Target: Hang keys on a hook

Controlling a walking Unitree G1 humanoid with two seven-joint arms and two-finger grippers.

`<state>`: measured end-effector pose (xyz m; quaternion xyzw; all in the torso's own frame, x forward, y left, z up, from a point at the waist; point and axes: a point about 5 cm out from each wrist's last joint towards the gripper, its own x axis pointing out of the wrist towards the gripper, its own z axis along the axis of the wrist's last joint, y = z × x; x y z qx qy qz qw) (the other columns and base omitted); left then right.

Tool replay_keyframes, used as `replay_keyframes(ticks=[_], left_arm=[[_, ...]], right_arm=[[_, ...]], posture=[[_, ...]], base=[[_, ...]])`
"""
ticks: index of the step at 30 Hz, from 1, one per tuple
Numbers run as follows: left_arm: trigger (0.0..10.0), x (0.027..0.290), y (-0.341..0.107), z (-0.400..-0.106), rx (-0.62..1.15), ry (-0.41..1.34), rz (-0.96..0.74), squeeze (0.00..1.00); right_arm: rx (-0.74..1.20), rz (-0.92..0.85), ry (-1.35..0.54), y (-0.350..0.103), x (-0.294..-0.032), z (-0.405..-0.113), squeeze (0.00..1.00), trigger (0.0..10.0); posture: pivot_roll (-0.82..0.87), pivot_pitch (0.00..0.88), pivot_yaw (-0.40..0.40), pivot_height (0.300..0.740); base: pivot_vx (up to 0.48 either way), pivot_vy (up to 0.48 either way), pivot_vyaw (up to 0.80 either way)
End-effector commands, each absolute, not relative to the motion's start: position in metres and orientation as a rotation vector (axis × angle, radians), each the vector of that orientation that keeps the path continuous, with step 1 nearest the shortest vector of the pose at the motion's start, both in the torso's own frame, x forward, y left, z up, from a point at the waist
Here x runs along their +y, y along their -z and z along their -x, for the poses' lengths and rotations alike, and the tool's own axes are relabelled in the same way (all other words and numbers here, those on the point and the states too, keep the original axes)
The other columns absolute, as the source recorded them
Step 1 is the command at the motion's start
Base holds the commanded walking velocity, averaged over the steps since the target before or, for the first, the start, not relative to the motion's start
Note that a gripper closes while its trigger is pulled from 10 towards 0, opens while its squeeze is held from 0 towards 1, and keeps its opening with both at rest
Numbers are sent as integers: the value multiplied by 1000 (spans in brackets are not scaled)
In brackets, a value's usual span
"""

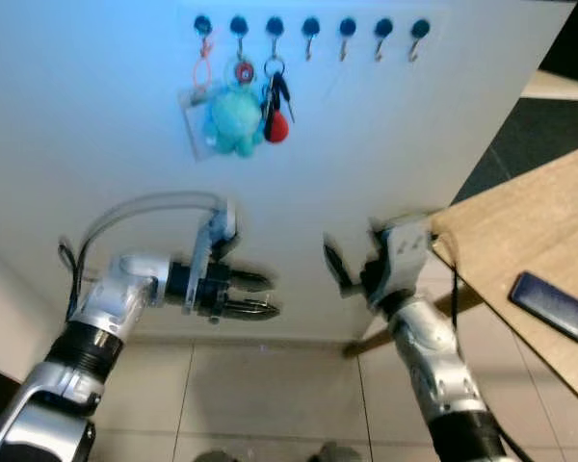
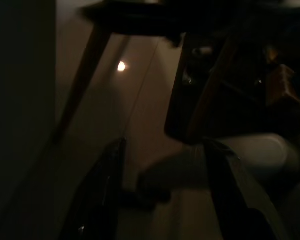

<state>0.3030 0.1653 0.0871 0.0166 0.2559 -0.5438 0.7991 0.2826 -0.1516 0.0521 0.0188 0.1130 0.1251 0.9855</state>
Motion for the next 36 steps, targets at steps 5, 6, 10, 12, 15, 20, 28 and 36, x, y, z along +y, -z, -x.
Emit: replay_keyframes(ticks=[5,6,10,12,15,20,28,36], left_arm=[[10000,234,-12,-290,673,207,0,106],[10000,242,-2,-279,700,88,43,224],[10000,236,37,-237,860,26,36,161],[10000,230,45,-228,902,49,27,118],[10000,216,57,-215,922,84,31,0],[10000,206,64,-212,934,91,25,0],[10000,200,66,-213,942,51,-65,0],[10000,199,67,-213,944,51,-101,0]], right_arm=[[600,-163,-39,30,-174,-236,0,10000],[657,-146,-31,41,-175,-226,0,10000],[783,-34,-32,65,-176,-198,0,10000],[795,-26,-27,68,-176,-193,0,10000],[797,-45,45,72,-184,-186,0,10000],[795,-106,174,75,-197,-183,0,10000],[760,-63,231,74,-207,-182,0,10000],[731,-41,216,71,-208,-186,0,10000]], posture=[[22,63,0,740],[19,56,-1,740],[15,45,-7,740],[12,43,-6,740],[7,34,-1,740],[-1,19,12,740],[-5,0,18,740],[-4,0,8,740]], base=[[0,0,0],[0,0,0],[0,0,0],[0,0,0],[0,0,0],[0,0,0],[0,0,0],[0,0,0]])
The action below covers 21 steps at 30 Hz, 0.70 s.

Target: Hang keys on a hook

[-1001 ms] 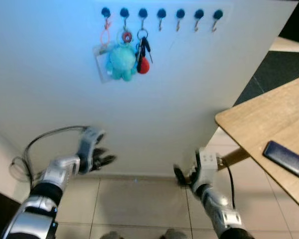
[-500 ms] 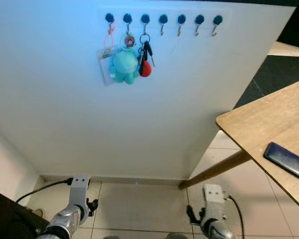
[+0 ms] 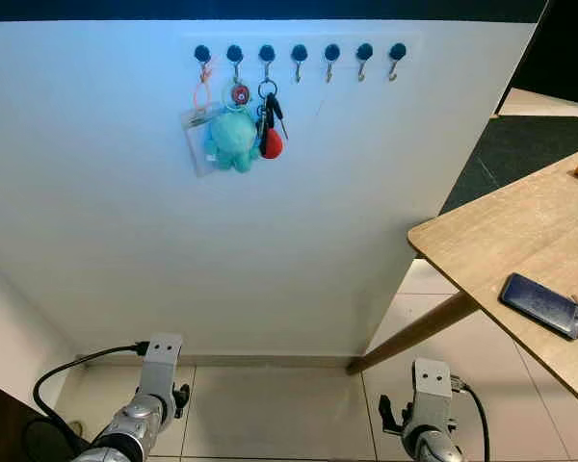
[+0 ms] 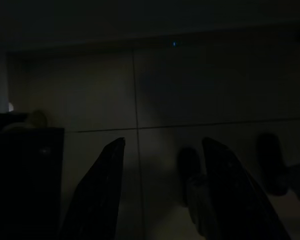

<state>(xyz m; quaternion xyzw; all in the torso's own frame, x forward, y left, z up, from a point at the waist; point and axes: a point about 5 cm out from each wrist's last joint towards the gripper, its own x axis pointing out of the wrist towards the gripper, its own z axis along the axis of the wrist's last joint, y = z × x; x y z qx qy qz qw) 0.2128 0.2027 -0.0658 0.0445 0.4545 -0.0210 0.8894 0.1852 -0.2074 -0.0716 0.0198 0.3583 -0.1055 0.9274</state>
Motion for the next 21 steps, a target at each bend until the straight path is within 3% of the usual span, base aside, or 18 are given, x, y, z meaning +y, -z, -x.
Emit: replay_keyframes(ticks=[1,10,12,21], left_arm=[[10000,199,67,-212,943,43,-107,0],[10000,199,69,-209,944,28,-121,0],[10000,195,68,-211,927,70,-111,0],[10000,187,66,-213,845,86,-75,0]], right_arm=[[726,-32,211,70,-208,-188,0,10000],[677,21,142,63,-209,-201,0,10000],[678,-12,56,61,-204,-207,0,10000],[707,-63,62,67,-198,-198,0,10000]], posture=[[-2,0,5,740],[23,0,-30,740],[34,0,-43,740],[54,12,-68,740]], base=[[0,0,0],[0,0,0],[0,0,0],[0,0,0]])
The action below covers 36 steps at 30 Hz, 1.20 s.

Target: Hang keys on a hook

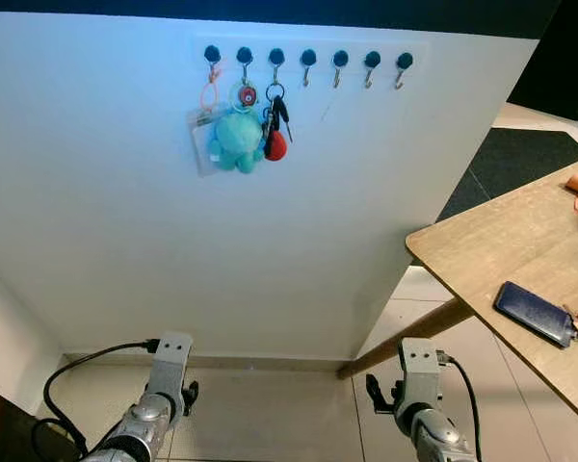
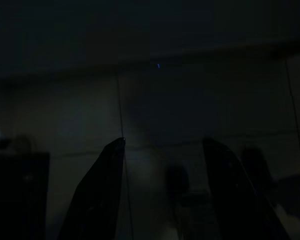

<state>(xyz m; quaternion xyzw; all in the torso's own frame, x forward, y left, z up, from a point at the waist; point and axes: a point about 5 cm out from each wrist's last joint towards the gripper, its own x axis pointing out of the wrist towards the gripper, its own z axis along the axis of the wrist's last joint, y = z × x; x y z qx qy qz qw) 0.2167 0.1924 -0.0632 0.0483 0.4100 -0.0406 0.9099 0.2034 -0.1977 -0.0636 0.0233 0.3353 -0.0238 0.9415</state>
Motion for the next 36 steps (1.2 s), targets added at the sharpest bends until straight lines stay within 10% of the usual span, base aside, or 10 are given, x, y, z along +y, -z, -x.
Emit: replay_keyframes(ticks=[1,36], left_arm=[[10000,187,66,-213,845,86,-70,0],[10000,194,60,-216,740,71,-32,0]], right_arm=[[718,-67,57,69,-197,-195,0,10000],[781,-67,-3,79,-185,-181,0,10000]], posture=[[57,16,-76,740],[38,70,-24,740]], base=[[0,0,0],[0,0,-723]])
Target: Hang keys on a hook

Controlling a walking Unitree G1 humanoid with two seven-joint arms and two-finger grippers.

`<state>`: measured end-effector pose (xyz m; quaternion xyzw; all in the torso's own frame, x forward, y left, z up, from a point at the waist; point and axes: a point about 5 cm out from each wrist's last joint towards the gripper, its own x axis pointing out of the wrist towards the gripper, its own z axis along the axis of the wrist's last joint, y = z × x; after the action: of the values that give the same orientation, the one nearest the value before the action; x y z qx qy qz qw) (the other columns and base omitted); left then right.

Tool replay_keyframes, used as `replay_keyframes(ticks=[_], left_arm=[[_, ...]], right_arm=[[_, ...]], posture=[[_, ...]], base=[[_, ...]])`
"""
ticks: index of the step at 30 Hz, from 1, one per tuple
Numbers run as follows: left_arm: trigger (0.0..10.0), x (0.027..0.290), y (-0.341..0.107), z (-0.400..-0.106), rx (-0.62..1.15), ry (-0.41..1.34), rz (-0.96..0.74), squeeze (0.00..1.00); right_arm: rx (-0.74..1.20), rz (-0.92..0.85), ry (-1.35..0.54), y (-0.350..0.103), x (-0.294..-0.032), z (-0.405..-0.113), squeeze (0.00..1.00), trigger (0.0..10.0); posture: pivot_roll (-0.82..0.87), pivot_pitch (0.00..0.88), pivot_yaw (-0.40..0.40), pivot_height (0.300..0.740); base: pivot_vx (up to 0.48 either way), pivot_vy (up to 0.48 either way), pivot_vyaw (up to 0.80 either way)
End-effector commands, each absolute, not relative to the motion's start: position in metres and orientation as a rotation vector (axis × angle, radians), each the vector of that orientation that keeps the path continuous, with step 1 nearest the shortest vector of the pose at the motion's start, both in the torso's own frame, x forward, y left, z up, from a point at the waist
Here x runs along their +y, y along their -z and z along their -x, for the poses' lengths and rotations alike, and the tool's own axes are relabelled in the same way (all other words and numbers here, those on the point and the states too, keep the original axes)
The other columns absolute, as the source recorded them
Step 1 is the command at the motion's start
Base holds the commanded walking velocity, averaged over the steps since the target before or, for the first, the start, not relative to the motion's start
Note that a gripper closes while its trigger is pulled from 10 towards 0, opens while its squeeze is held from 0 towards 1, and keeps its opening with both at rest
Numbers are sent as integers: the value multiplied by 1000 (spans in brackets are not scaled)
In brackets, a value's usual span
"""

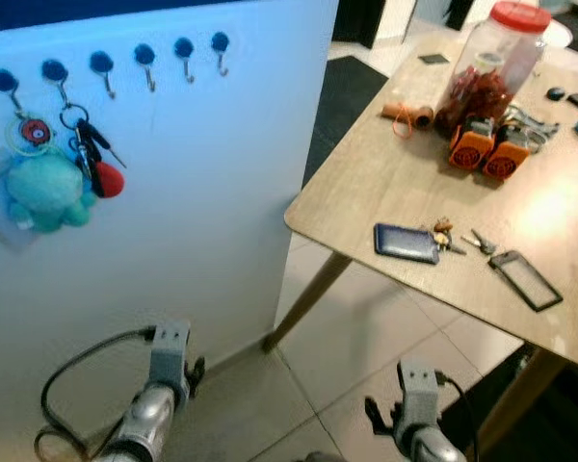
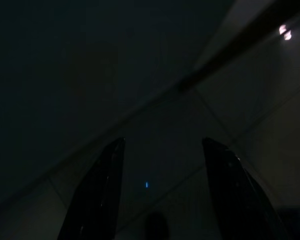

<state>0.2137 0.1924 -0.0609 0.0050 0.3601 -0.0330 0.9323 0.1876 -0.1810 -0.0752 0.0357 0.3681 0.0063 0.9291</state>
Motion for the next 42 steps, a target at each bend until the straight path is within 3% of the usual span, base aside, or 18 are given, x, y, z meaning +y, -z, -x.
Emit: replay_keyframes(ticks=[1,23,35,42], left_arm=[[10000,195,60,-215,742,68,-35,0],[10000,189,60,-215,724,73,1,0],[10000,189,57,-221,706,78,2,0],[10000,191,55,-223,705,63,3,0]], right_arm=[[780,-66,-5,78,-185,-181,0,10000],[759,-31,-37,76,-185,-184,0,10000],[764,-19,-24,78,-183,-179,0,10000],[766,-18,-38,80,-178,-178,0,10000]], posture=[[38,70,-24,740],[22,88,-33,740],[35,91,-16,740],[51,98,-17,740]], base=[[0,0,-800],[0,0,-800],[0,0,0],[0,-404,0]])
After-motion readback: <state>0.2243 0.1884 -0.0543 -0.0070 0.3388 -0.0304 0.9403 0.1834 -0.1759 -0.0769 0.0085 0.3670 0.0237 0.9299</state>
